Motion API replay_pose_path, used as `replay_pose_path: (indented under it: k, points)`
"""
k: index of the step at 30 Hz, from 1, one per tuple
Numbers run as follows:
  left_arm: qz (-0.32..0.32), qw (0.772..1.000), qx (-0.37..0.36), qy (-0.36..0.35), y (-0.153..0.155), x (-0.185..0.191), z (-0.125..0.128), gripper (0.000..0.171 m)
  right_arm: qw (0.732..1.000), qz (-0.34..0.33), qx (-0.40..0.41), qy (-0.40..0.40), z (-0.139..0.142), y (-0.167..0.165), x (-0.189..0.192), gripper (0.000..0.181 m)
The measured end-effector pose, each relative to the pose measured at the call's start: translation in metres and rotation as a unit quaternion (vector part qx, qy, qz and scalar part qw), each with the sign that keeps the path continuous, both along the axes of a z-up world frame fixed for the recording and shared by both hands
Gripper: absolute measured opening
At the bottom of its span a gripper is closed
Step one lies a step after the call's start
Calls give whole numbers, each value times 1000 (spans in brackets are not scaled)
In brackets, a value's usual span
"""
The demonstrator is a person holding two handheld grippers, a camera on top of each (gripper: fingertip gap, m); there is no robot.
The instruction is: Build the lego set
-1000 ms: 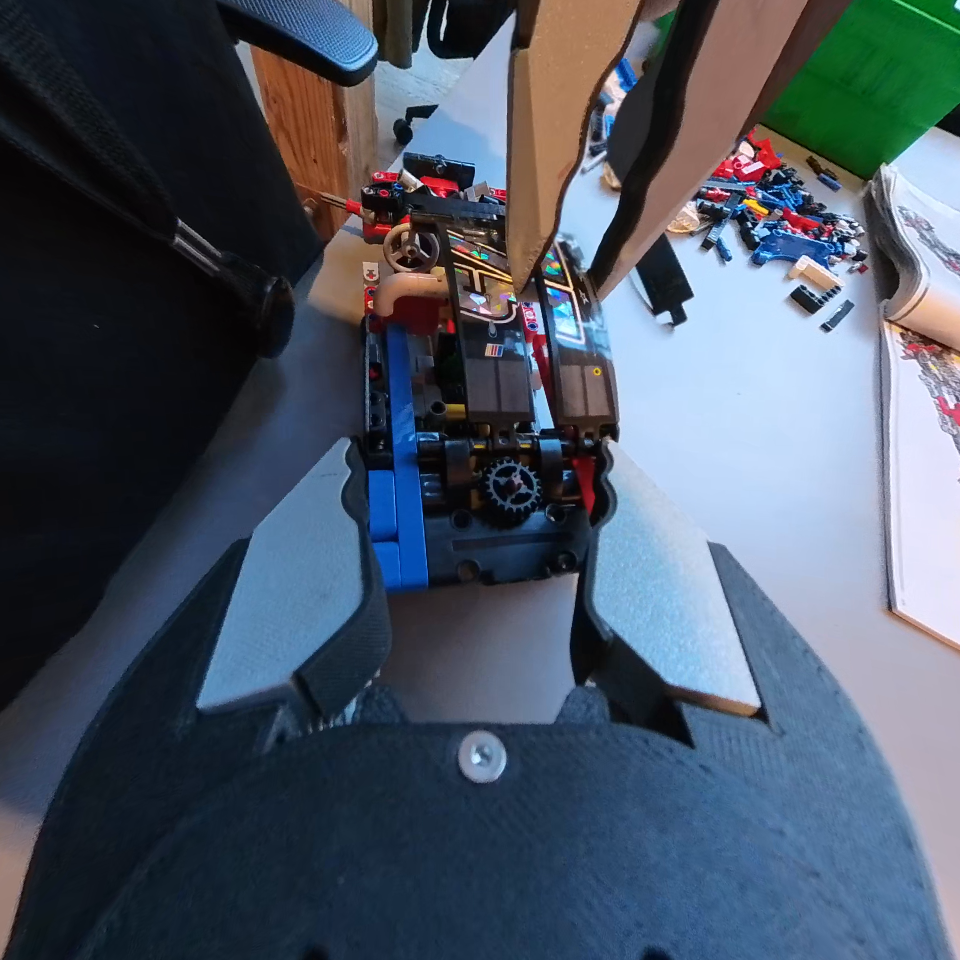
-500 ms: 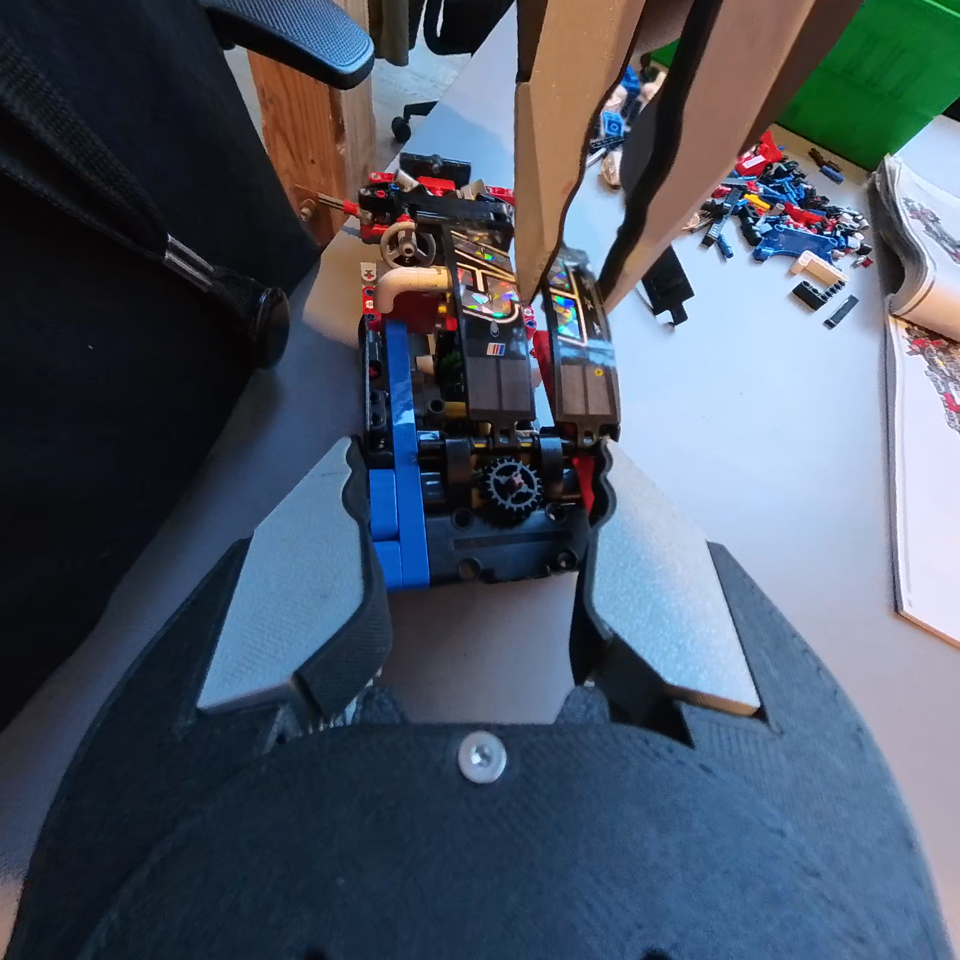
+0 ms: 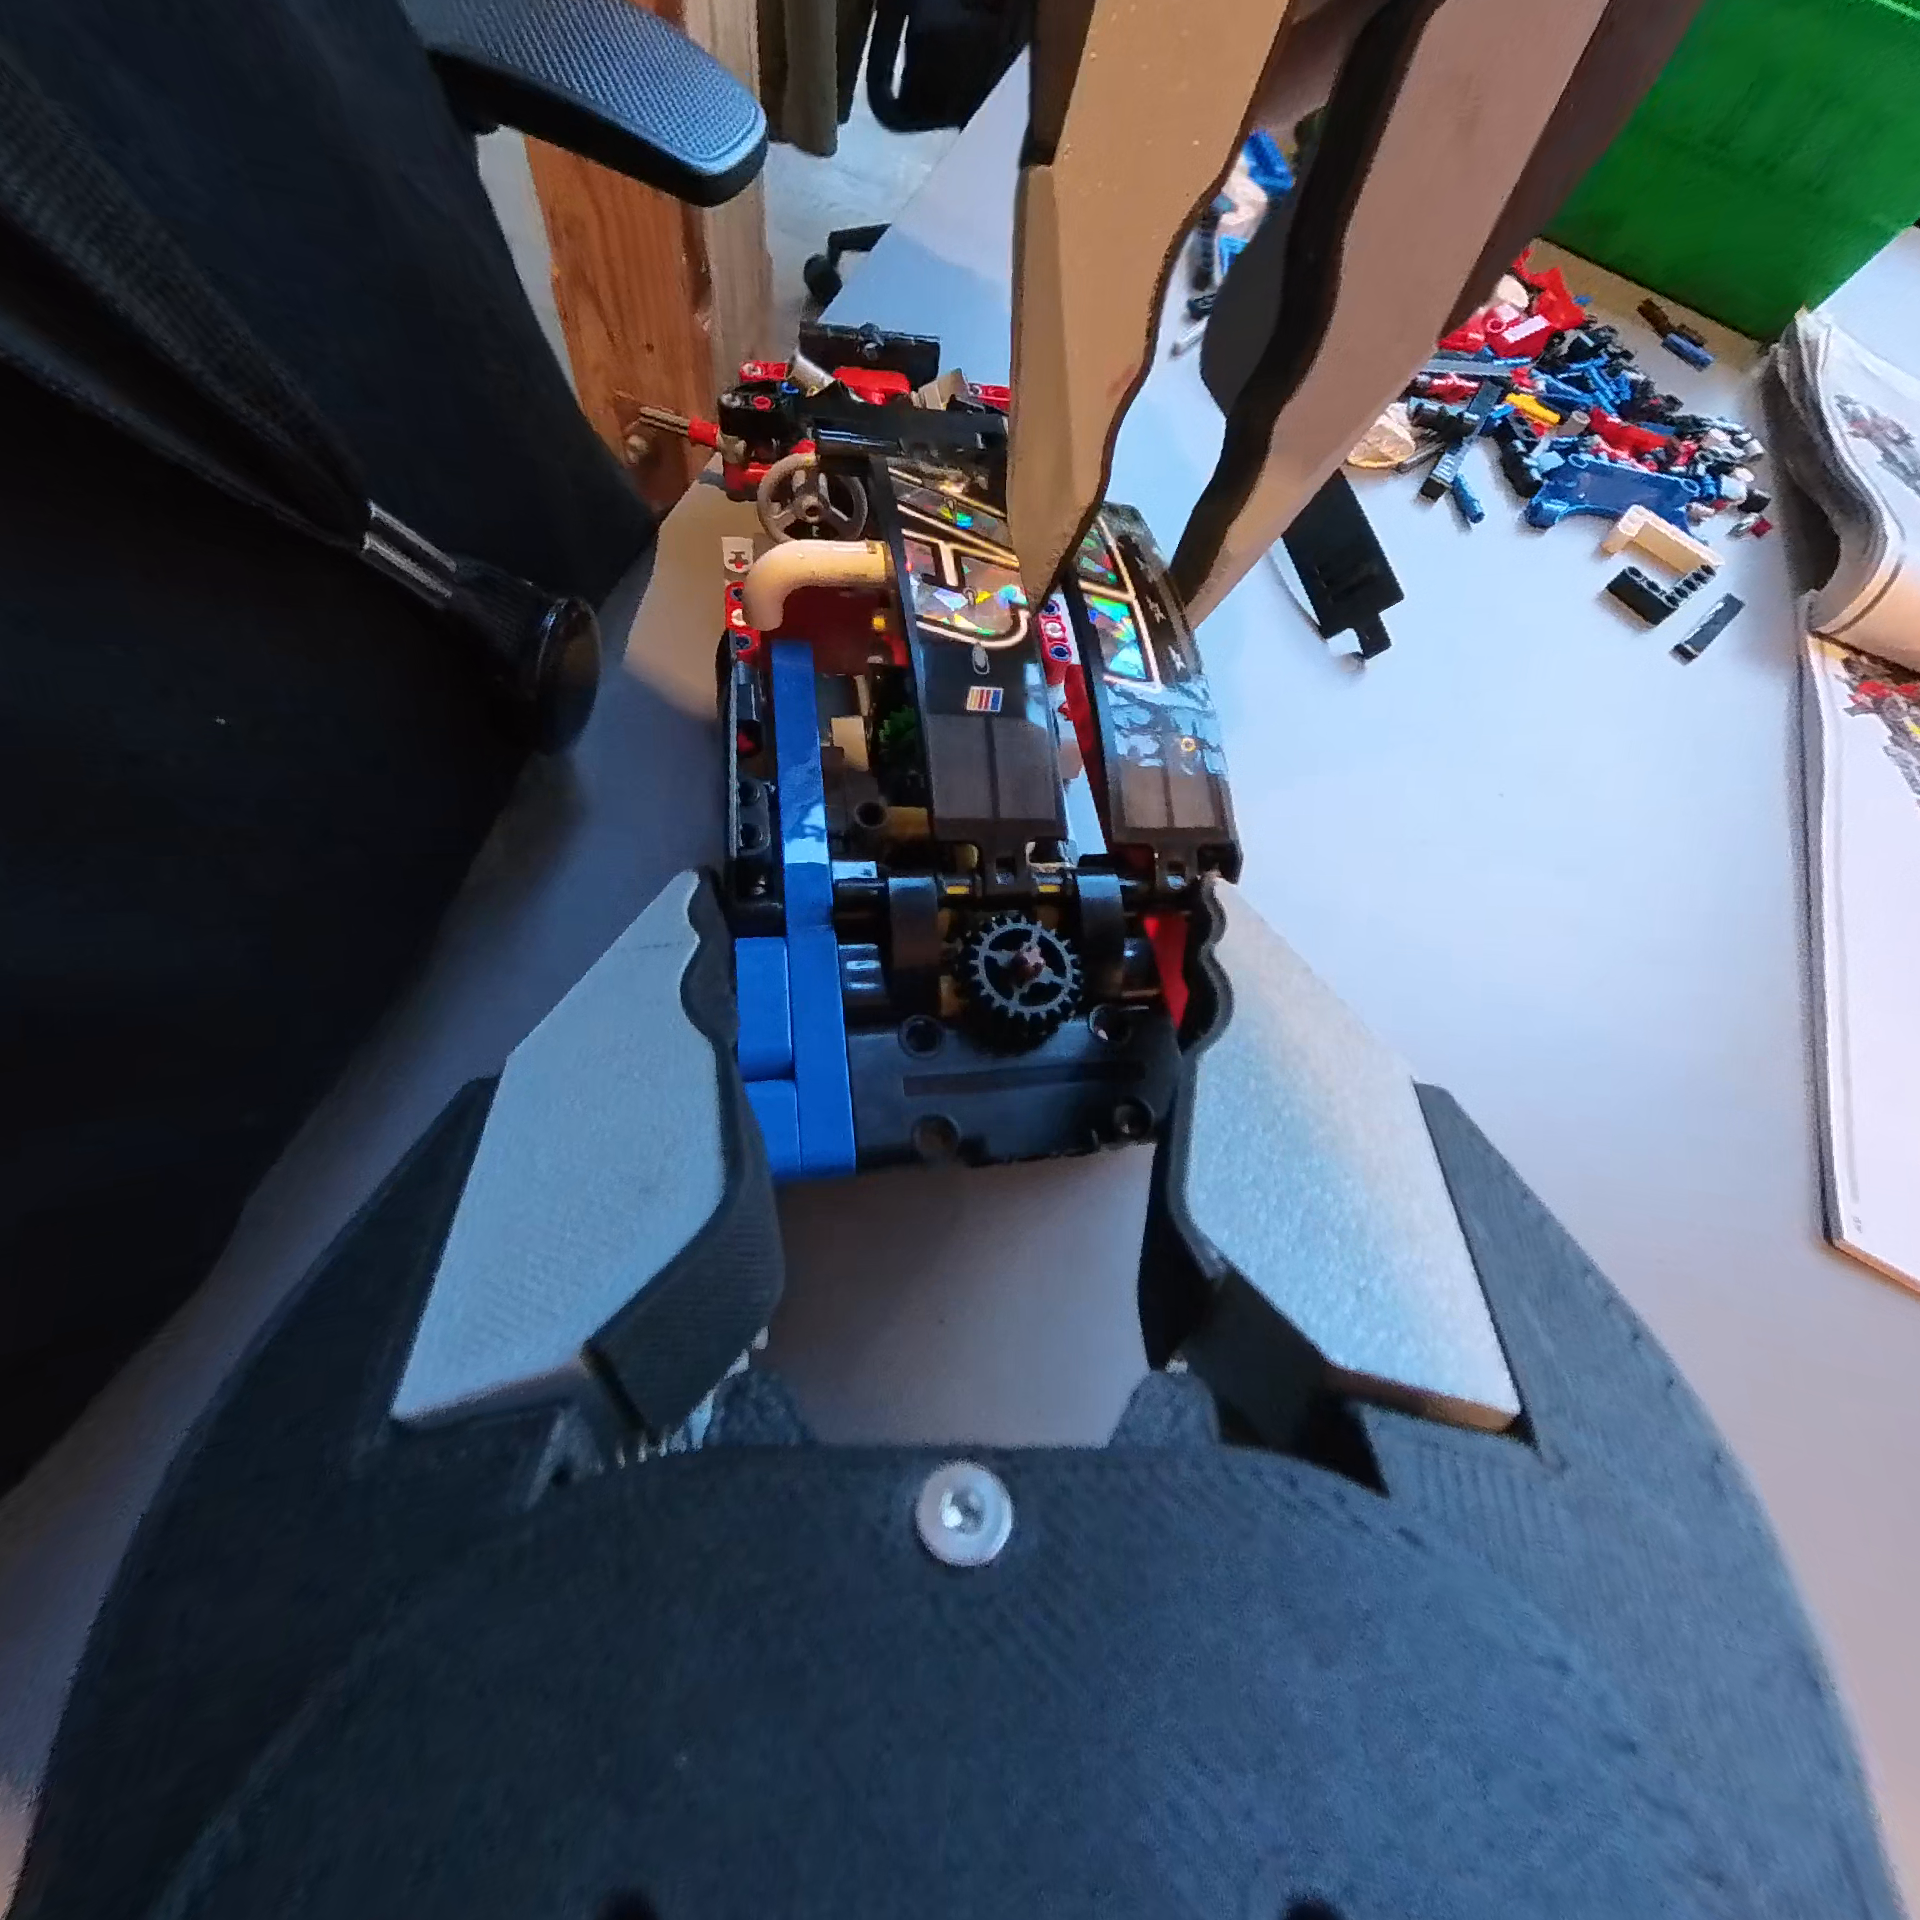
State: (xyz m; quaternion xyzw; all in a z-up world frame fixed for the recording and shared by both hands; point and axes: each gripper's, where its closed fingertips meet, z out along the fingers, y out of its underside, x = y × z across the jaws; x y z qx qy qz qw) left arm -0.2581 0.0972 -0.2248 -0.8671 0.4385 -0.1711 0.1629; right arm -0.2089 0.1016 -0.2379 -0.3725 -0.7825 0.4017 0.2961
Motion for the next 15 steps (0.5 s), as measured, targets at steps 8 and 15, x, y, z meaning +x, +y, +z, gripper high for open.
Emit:
replay_pose_path:
  k: [8,15]
  points:
    - [-18,999,30,32,0,0,1,23,1000,2,5,2,-1,0,1,85]
    - [4,999,19,28,-1,1,0,22,1000,4,0,4,-1,0,1,84]
